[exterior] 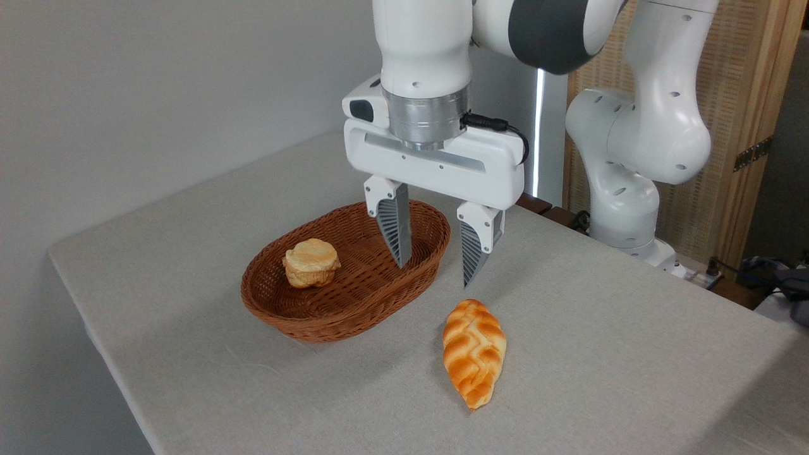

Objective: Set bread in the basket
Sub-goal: 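Move the open gripper over the braided bread loaf and lower it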

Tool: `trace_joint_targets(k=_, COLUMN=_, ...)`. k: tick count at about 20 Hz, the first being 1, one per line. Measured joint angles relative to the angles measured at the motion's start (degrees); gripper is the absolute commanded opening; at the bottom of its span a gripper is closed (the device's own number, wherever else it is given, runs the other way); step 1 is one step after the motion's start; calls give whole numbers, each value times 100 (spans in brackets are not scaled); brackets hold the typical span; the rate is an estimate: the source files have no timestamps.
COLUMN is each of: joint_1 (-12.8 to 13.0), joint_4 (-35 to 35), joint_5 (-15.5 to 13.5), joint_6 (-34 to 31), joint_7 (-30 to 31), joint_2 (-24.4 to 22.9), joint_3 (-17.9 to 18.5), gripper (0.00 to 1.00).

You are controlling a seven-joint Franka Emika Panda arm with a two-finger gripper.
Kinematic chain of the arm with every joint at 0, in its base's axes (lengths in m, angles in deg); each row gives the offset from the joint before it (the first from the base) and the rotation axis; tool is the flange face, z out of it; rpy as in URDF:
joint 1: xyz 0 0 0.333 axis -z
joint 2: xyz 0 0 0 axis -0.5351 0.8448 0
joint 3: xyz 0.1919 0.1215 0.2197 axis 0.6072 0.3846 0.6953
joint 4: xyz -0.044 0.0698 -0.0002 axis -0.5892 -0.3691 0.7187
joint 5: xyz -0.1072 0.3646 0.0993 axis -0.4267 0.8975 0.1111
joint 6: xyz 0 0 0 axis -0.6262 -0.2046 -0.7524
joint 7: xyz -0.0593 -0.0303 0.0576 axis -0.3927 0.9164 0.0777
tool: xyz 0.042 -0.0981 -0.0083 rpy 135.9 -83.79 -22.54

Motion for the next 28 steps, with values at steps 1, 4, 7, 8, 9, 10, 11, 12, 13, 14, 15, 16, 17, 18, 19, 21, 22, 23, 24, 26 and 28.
trace_joint_targets(k=1, joint_1=4, joint_4=53, joint_5=0, joint_6=219, joint_7=403, joint_2=-6, joint_3=-2, gripper=100)
trace_joint_targets(k=4, joint_1=8, joint_4=177, joint_5=87, joint_6=550, joint_7=1194, joint_2=-6, joint_3=-14, gripper=100)
trace_joint_targets(k=7, joint_1=8, joint_4=407, joint_5=573, joint_6=690, joint_7=1940, joint_2=-5, joint_3=-38, gripper=100)
trace_joint_targets(k=8, joint_1=8, joint_4=464, joint_5=632, joint_6=712, joint_7=2035, joint_2=-5, joint_3=-42, gripper=100)
trace_joint_targets(k=9, joint_1=8, joint_4=564, joint_5=694, joint_6=745, joint_7=2129, joint_2=-2, joint_3=-45, gripper=100)
trace_joint_targets(k=10, joint_1=5, joint_4=656, joint_5=722, joint_6=773, joint_7=2187, joint_2=0, joint_3=-44, gripper=100)
trace_joint_targets(k=11, joint_1=0, joint_4=699, joint_5=730, joint_6=789, joint_7=2209, joint_2=2, joint_3=-44, gripper=100)
trace_joint_targets(k=12, joint_1=-11, joint_4=763, joint_5=742, joint_6=826, joint_7=2222, joint_2=4, joint_3=-44, gripper=100)
trace_joint_targets(k=13, joint_1=-21, joint_4=796, joint_5=749, joint_6=852, joint_7=2224, joint_2=5, joint_3=-44, gripper=100)
trace_joint_targets(k=14, joint_1=-42, joint_4=843, joint_5=772, joint_6=909, joint_7=2224, joint_2=8, joint_3=-44, gripper=100)
trace_joint_targets(k=15, joint_1=-54, joint_4=868, joint_5=803, joint_6=935, joint_7=2224, joint_2=8, joint_3=-43, gripper=100)
trace_joint_targets(k=16, joint_1=-72, joint_4=916, joint_5=904, joint_6=963, joint_7=2224, joint_2=9, joint_3=-42, gripper=100)
trace_joint_targets(k=17, joint_1=-80, joint_4=946, joint_5=959, joint_6=978, joint_7=2224, joint_2=10, joint_3=-40, gripper=100)
trace_joint_targets(k=18, joint_1=-96, joint_4=1001, joint_5=1062, joint_6=1020, joint_7=2224, joint_2=15, joint_3=-39, gripper=100)
trace_joint_targets(k=19, joint_1=-103, joint_4=1034, joint_5=1101, joint_6=1054, joint_7=2224, joint_2=19, joint_3=-37, gripper=100)
trace_joint_targets(k=21, joint_1=-118, joint_4=1170, joint_5=1155, joint_6=1247, joint_7=2224, joint_2=37, joint_3=-37, gripper=100)
trace_joint_targets(k=22, joint_1=-119, joint_4=1203, joint_5=1159, joint_6=1299, joint_7=2224, joint_2=45, joint_3=-37, gripper=100)
trace_joint_targets(k=23, joint_1=-120, joint_4=1256, joint_5=1161, joint_6=1398, joint_7=2224, joint_2=63, joint_3=-37, gripper=100)
trace_joint_targets(k=24, joint_1=-121, joint_4=1288, joint_5=1161, joint_6=1483, joint_7=2224, joint_2=81, joint_3=-37, gripper=100)
trace_joint_targets(k=26, joint_1=-121, joint_4=1345, joint_5=1162, joint_6=1667, joint_7=2224, joint_2=139, joint_3=-37, gripper=100)
trace_joint_targets(k=28, joint_1=-121, joint_4=1374, joint_5=1162, joint_6=1723, joint_7=2224, joint_2=193, joint_3=-37, gripper=100)
